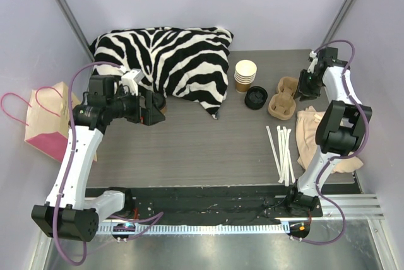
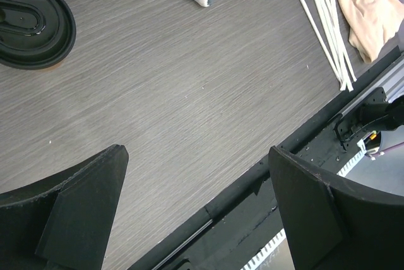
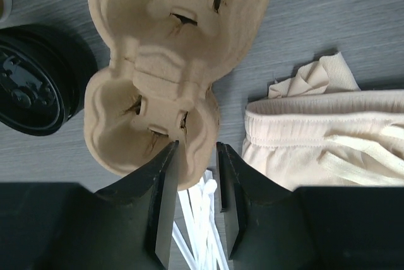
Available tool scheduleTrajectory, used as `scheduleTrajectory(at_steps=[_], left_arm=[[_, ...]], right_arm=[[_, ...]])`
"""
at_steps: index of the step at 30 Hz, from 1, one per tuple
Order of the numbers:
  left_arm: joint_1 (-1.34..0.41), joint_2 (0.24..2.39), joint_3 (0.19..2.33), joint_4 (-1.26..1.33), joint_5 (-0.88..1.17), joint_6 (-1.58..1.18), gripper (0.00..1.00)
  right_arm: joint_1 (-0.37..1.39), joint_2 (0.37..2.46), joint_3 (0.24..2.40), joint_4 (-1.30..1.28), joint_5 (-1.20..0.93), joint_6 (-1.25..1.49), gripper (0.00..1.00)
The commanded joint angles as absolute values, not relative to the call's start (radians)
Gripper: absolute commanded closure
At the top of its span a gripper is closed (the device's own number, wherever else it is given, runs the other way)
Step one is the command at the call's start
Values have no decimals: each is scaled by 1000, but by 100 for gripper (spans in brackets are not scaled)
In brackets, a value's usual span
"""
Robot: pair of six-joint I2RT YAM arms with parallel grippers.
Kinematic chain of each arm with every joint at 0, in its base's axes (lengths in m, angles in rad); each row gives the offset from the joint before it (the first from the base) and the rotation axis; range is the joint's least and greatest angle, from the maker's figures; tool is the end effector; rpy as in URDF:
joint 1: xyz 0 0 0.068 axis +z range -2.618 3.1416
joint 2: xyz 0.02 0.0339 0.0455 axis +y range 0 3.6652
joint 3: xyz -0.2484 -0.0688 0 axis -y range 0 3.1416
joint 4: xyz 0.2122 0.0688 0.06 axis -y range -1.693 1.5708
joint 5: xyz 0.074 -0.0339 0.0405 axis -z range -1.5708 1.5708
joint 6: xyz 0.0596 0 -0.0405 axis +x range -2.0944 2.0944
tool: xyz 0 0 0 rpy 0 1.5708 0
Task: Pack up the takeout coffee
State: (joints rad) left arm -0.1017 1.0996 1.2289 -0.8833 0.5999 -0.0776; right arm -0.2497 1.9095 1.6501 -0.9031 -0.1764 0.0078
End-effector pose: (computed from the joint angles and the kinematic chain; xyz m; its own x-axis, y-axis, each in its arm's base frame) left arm 0.1953 -0.0538 0.3374 -0.7172 0.0089 -0.6968 0.4389 0.7824 -0.4418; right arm 0.3666 -0.0827 0.2296 -0.8879 0.2344 -0.3958 0.1827 0.9694 0.1642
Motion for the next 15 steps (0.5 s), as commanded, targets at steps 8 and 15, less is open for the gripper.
scheduleTrajectory(at_steps=[8, 15], left_arm=[[-103, 1108, 1238, -838, 624, -95, 0], [-103, 1115, 1244, -841, 632, -98, 0]], right_arm=[[-232, 1974, 1720, -856, -172, 49, 66], [-229, 1997, 1712, -845, -144, 35, 67]])
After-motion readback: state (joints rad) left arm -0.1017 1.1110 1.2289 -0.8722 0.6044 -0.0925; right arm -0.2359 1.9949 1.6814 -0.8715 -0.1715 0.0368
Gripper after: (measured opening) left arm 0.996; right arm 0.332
